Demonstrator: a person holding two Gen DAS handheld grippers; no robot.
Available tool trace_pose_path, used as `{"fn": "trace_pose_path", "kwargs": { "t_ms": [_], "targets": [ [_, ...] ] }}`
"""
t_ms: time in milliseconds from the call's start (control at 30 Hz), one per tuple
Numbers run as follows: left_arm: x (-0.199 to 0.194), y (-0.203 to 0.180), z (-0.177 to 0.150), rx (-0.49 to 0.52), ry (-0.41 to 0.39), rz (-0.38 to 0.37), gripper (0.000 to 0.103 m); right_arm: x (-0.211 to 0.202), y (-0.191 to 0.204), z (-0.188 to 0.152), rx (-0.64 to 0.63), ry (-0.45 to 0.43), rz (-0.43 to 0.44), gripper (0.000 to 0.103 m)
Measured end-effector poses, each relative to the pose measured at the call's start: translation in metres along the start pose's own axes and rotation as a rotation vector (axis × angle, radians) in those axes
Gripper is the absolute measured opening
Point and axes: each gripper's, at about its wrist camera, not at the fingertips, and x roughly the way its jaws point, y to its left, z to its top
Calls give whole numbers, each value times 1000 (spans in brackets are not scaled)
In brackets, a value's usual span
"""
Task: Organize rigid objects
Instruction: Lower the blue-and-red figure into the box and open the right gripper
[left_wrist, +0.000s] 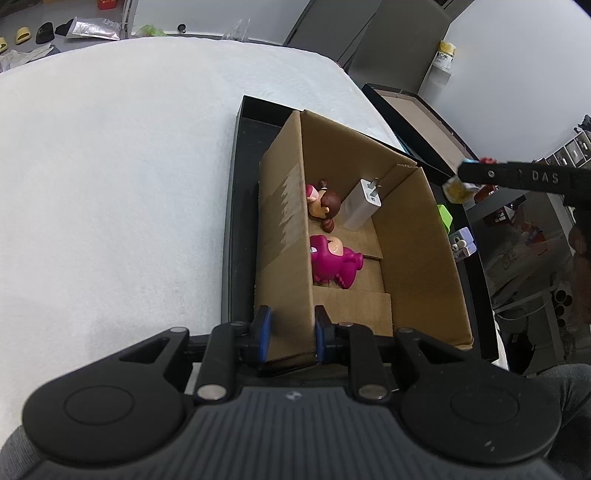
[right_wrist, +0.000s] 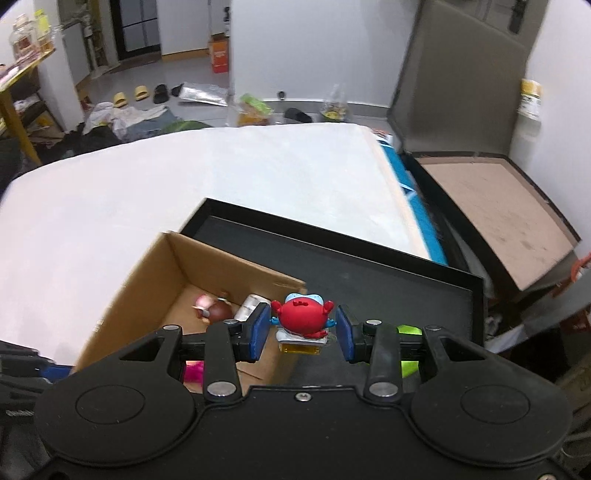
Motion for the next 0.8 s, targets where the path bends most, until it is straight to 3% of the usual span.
{"fn": "trace_pose_path", "kwargs": {
  "t_ms": [500,800],
  "targets": [
    [-2,2,-1,-6,-9,-5,23,24,60,28,-175,46,93,38],
    [-2,3,0,-13,-10,-9,23,37,79,34,-163,76,131,39]
  ]
}}
